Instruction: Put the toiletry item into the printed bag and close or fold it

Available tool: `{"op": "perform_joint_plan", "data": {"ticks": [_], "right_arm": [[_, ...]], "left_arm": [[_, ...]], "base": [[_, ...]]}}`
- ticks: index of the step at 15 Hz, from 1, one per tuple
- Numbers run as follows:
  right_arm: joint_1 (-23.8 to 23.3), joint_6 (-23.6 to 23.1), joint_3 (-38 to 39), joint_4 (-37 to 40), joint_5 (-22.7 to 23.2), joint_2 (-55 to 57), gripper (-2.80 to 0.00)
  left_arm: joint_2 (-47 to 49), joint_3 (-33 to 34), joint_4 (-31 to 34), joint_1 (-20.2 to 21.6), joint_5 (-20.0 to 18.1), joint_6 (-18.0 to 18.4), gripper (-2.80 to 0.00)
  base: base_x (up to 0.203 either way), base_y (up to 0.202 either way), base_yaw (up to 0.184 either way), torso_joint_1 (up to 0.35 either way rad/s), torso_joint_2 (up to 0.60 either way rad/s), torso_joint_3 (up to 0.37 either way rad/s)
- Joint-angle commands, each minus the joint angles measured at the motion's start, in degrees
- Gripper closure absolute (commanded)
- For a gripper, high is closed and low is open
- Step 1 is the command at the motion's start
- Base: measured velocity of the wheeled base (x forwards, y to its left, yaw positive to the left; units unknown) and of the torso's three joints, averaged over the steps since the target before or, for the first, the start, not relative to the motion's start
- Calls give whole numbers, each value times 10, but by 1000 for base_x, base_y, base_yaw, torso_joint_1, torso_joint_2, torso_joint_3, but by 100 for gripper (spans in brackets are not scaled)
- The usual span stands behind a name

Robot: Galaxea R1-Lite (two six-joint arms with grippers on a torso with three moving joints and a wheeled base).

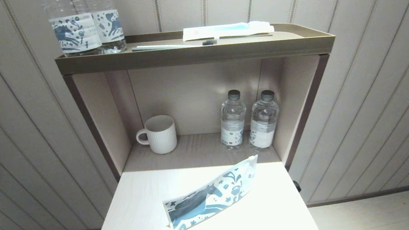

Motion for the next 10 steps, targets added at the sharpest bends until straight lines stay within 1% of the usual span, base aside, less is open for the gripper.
{"op": "perform_joint_plan", "data": {"ticks": [1,2,3,4,5,8,10], "right_arm": [[1,2,8,7,-3,-21,0],[1,5,8,10,-4,-21,0],[1,29,8,11,-4,-21,0],[2,57,8,10,-9,-21,0],[1,64,8,10,-19,-20,0],[2,68,8,10,-21,-20,0],[2,69,8,10,-22,-20,0]], "left_arm": [[-8,41,-90,0,-45,4,0],[-8,50,-98,0,-61,-4,0],[-8,60,-117,0,-68,-6,0],[-8,82,-139,0,-87,-4,0],[-7,90,-156,-1,-95,-4,0],[-7,87,-159,-1,-88,-26,0],[-7,87,-163,-1,-76,-72,0]], "base": [[0,0,0,0,0,0],[0,0,0,0,0,0],[0,0,0,0,0,0],[0,0,0,0,0,0],[0,0,0,0,0,0],[0,0,0,0,0,0],[0,0,0,0,0,0]]}}
